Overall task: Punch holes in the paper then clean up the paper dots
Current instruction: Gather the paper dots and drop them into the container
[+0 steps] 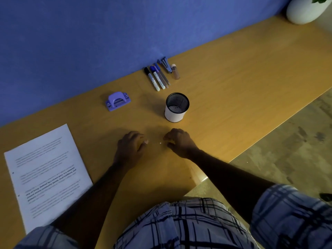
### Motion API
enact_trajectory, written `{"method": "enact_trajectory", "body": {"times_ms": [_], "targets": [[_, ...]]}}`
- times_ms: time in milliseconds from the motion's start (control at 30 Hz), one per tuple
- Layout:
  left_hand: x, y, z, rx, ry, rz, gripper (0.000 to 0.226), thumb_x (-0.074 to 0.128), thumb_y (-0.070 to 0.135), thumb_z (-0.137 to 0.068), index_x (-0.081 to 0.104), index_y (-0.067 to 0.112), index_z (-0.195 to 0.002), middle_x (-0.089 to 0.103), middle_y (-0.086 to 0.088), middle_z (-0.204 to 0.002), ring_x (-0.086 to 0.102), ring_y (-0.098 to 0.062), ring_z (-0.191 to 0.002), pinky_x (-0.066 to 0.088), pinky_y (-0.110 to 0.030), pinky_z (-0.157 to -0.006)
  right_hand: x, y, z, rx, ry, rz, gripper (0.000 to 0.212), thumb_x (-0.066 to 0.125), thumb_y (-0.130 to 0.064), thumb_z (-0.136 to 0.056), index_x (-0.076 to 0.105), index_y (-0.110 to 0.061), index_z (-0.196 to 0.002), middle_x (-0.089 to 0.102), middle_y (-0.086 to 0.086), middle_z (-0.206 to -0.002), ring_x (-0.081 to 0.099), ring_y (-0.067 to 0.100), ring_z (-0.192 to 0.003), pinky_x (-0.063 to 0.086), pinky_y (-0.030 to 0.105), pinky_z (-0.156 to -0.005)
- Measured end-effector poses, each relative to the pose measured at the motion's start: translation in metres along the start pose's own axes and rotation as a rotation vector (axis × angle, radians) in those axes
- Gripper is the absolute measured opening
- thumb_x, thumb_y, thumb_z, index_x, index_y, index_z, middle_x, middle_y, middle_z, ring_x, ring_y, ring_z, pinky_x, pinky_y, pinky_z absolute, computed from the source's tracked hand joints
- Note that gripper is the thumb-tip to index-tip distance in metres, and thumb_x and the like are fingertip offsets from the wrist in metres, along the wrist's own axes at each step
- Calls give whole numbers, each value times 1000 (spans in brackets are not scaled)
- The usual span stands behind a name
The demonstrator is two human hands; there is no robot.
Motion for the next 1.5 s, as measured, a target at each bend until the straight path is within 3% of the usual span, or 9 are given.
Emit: {"method": "enact_trajectory", "body": {"times_ms": [167, 400, 533, 633, 833, 1067, 1267, 1400, 1500], "targets": [[9, -14, 8, 35, -40, -193, 53, 47, 49, -86, 55, 18, -128, 42, -7, -147, 39, -25, -136, 33, -47, -105, 21, -7, 7, -131, -1, 238, 37, 60, -32, -91, 59, -28, -128, 52, 6, -118, 50, 27, -101, 43, 41, -85], [11, -19, 13, -7, -37, -217, 56, 45, 54, -86, 53, 19, -129, 43, -7, -146, 41, -25, -136, 35, -50, -104, 31, -5, 23, -186, 113, 412, 40, 50, -46, -93, 57, -28, -129, 51, 8, -118, 50, 29, -99, 43, 42, -83], [11, -16, 11, 10, -28, -203, 54, 47, 52, -87, 53, 18, -129, 44, -8, -145, 41, -26, -135, 35, -51, -104, 35, -4, 24, -115, 43, 384, 44, 43, -46, -96, 49, -30, -137, 46, 8, -126, 45, 28, -108, 40, 45, -89], [9, -11, 9, 13, -27, -176, 56, 43, 53, -88, 53, 19, -130, 46, -6, -143, 40, -24, -135, 32, -49, -105, 34, 0, 23, -6, -7, 121, 39, 46, -34, -97, 51, -27, -136, 45, 6, -131, 43, 24, -112, 39, 41, -93], [7, 1, 7, 59, -20, -164, 45, 55, 41, -93, 55, 15, -130, 48, -7, -142, 42, -23, -134, 31, -45, -106, 25, 21, 21, 608, 141, -1090, 22, 57, -1, -91, 72, -14, -99, 65, 1, -93, 57, 16, -85, 46, 18, -68], [0, 21, -2, 94, -26, -171, 47, 52, 42, -94, 53, 13, -132, 48, -7, -142, 43, -22, -132, 33, -43, -105, 10, 13, 26, 621, 59, -1553, 23, 51, -5, -96, 65, -10, -113, 68, 3, -104, 58, 17, -86, 41, 29, -71], [-17, 47, -23, 153, 50, -166, 44, 54, 40, -93, 56, 12, -128, 53, -9, -137, 49, -23, -127, 39, -44, -102, -46, 17, 8, 469, 226, -1405, 16, 55, -15, -97, 71, -13, -100, 71, 2, -97, 60, 15, -79, 41, 29, -67], [-30, 61, -41, 178, 100, -184, 42, 55, 37, -92, 57, 12, -126, 55, -9, -134, 52, -23, -123, 41, -43, -99, -91, 29, -12, 399, 425, -993, 14, 61, -15, -94, 75, -14, -91, 71, -3, -76, 61, 3, -60, 43, 21, -56], [-35, 66, -52, 178, 90, -203, 44, 49, 41, -94, 55, 13, -128, 53, -8, -136, 50, -22, -125, 40, -43, -101, -118, 30, -31, 354, 471, -613, 12, 65, -14, -89, 76, -10, -89, 69, -2, -75, 61, 7, -66, 44, 23, -58]]}}
Point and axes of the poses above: each hand's wrist, its own z-axis away from the middle knuckle, its own x-axis out of the palm, y = z × x, the point moved 6 cm from there along -z, towards the middle knuckle
